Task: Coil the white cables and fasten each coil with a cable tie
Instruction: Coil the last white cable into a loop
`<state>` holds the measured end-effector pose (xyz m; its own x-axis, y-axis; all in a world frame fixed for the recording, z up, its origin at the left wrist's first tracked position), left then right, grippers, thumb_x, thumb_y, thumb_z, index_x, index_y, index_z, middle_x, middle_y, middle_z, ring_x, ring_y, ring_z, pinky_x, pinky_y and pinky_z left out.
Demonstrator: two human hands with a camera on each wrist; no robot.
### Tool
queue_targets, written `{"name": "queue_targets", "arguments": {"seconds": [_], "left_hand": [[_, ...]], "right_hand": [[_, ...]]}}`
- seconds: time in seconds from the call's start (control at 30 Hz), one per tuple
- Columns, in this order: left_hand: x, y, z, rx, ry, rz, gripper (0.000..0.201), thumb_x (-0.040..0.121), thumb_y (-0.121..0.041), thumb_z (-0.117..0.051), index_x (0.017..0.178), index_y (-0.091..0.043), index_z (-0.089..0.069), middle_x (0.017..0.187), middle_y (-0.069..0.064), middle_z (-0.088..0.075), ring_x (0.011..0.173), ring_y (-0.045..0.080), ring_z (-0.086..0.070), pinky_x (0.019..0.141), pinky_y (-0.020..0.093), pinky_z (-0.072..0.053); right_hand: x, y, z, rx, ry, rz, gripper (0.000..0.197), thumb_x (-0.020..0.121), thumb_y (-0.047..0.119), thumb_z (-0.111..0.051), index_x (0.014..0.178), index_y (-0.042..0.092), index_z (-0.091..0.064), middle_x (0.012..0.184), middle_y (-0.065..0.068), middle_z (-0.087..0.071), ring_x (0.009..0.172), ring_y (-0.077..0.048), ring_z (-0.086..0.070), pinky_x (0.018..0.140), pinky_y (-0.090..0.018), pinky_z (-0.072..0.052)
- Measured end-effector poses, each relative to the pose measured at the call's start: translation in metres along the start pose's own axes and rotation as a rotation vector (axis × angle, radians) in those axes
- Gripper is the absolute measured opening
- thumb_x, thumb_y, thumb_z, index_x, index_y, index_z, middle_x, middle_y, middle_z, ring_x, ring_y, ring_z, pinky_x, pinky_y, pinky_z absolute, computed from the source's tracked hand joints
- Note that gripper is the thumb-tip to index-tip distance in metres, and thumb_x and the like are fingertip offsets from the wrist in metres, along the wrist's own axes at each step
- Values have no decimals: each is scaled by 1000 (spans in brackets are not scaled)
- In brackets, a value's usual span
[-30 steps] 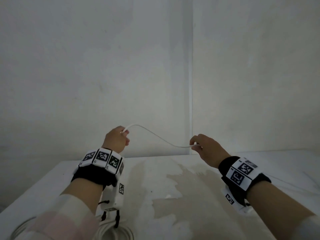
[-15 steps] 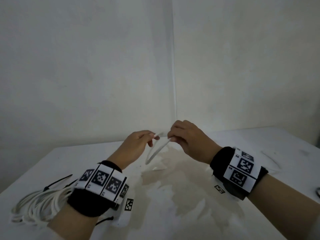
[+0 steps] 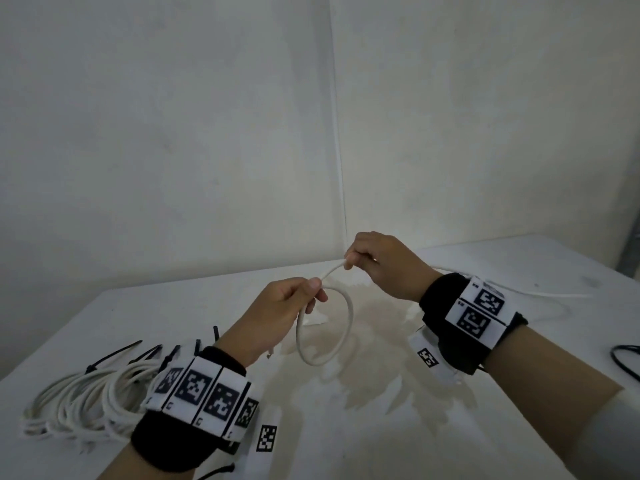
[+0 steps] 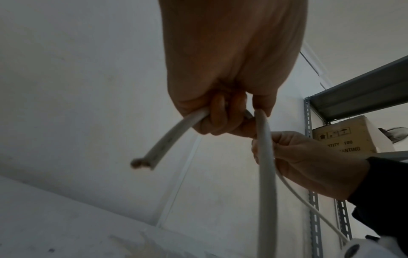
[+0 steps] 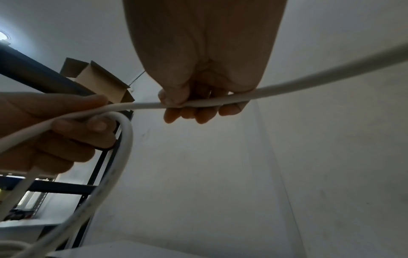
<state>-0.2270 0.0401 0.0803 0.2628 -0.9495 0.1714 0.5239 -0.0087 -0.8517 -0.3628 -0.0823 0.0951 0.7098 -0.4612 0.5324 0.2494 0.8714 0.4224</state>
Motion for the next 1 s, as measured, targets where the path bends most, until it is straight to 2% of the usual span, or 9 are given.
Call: {"name": "queue_targets", "arguments": {"seconds": [0.17,0.3,0.37,0.43,0.6,0.73,0.8,0.87,1.0], "left_hand": [[-4,2,1,-10,-20,-36,29,96,-26,-46,77,-14,-65,62,-5,-47,42,-3,-41,48,8,-31],[-4,6,2,-40,-38,-60,32,96,-23,-45,69,-15,-60,59,-6,-44,42,0,-37,50,11,-32],[-4,8,0,-63,-35,-64,33,96,-23,-45,67,-15,-59,56,-9,-44,43,0,-37,51,11,-32],[-4,11,-2,-68,-29,-72,34,96,-22,-45,66,-16,-59,51,-13,-44,44,-1,-39,51,10,-33],[-8,18,0,-28,-31,-81,30,94,-23,-48,68,-20,-62,51,-12,-46,42,0,-38,47,9,-29],[-12,19,4,-15,-35,-102,28,93,-17,-50,68,-19,-61,48,-19,-50,45,-2,-42,49,8,-31],[-12,22,7,-12,-57,-108,28,93,-16,-50,68,-19,-61,48,-19,-50,44,-1,-42,49,8,-31],[-11,25,8,-6,-67,-101,29,94,-16,-49,68,-18,-61,48,-19,-50,45,-1,-41,48,8,-30],[-10,26,7,-47,-59,-83,29,95,-20,-47,70,-18,-62,49,-17,-49,45,-1,-40,48,9,-29]], "right_hand": [[1,-10,1,45,-48,-65,21,93,4,-48,85,-1,-67,76,5,-52,74,-13,-46,69,-6,-34],[-4,-10,-6,113,45,-127,21,95,12,-45,96,8,-66,69,11,-51,66,-11,-47,65,-19,-37],[-9,0,-15,132,99,-79,23,97,19,-43,107,14,-63,80,15,-57,74,-6,-52,72,-20,-38],[-11,9,-24,127,119,-35,23,97,24,-43,106,16,-63,91,15,-59,80,-6,-53,74,-19,-38],[-8,8,-31,157,158,-85,19,95,19,-47,80,21,-58,74,14,-57,70,-4,-51,71,-24,-40],[-1,3,-27,175,98,-97,20,95,17,-47,86,25,-62,61,12,-55,59,-2,-49,64,-22,-37],[0,4,-27,175,112,-107,20,95,15,-47,94,21,-65,59,11,-54,61,-6,-49,66,-25,-39],[0,8,-30,193,133,-100,19,95,13,-46,98,15,-65,65,10,-56,66,-10,-51,67,-24,-39],[-5,21,-37,248,220,-96,23,97,26,-41,104,22,-63,86,23,-58,77,7,-53,74,-12,-38]]}}
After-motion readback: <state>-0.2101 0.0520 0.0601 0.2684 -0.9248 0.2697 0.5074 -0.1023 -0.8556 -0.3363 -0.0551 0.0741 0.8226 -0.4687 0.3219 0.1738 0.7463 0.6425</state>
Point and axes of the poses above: each hand's wrist, its own x-axis towards the middle knuckle, its own z-axis out of the back of the hand, y = z × x, the point moved 2 cm from there along x, towards the middle knuckle
